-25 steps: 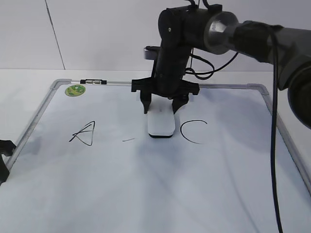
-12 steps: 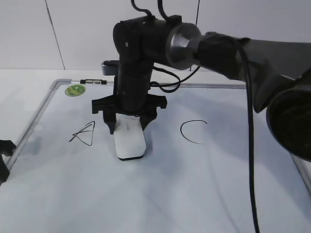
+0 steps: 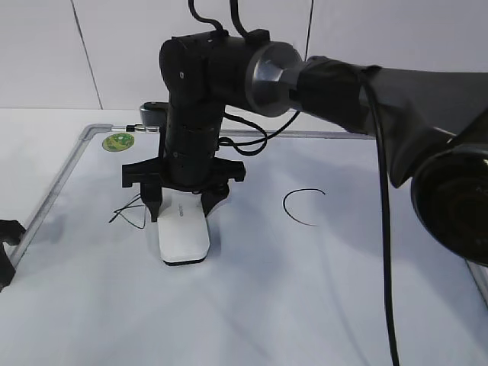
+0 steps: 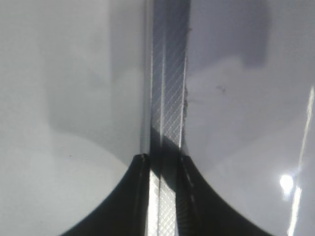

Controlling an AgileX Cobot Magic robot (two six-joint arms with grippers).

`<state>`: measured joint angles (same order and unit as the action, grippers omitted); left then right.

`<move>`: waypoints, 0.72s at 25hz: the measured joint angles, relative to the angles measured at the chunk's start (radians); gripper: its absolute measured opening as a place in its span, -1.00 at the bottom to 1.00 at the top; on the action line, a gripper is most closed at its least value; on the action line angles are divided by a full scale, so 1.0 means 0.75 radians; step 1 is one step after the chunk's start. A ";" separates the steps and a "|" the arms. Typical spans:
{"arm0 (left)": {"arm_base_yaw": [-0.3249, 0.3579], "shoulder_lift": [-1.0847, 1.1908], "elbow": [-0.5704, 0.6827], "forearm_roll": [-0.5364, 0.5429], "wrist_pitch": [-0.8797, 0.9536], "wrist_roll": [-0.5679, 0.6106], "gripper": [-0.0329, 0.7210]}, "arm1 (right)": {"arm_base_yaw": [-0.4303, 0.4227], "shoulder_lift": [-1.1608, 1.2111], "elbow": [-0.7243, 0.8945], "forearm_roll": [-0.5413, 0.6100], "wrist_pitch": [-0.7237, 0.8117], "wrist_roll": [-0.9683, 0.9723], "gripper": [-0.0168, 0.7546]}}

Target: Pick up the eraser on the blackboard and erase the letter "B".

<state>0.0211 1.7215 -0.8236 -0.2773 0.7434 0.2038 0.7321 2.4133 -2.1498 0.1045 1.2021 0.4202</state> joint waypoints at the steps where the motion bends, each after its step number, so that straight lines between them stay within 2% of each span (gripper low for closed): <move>1: 0.000 0.000 0.000 0.000 0.000 0.000 -0.68 | -0.008 0.000 0.000 -0.002 0.000 0.000 0.45; 6: 0.000 0.000 0.000 0.000 0.000 0.000 -0.68 | -0.064 0.000 0.000 0.015 0.000 0.000 0.45; 13: 0.000 0.000 0.000 0.000 0.000 0.000 -0.68 | -0.203 0.000 0.000 -0.026 0.000 -0.020 0.45; 18: 0.000 0.000 0.000 0.000 0.000 0.000 -0.68 | -0.208 -0.005 0.000 -0.037 -0.002 -0.033 0.45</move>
<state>0.0211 1.7215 -0.8236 -0.2773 0.7434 0.2038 0.5759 2.4094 -2.1498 0.0768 1.2003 0.3957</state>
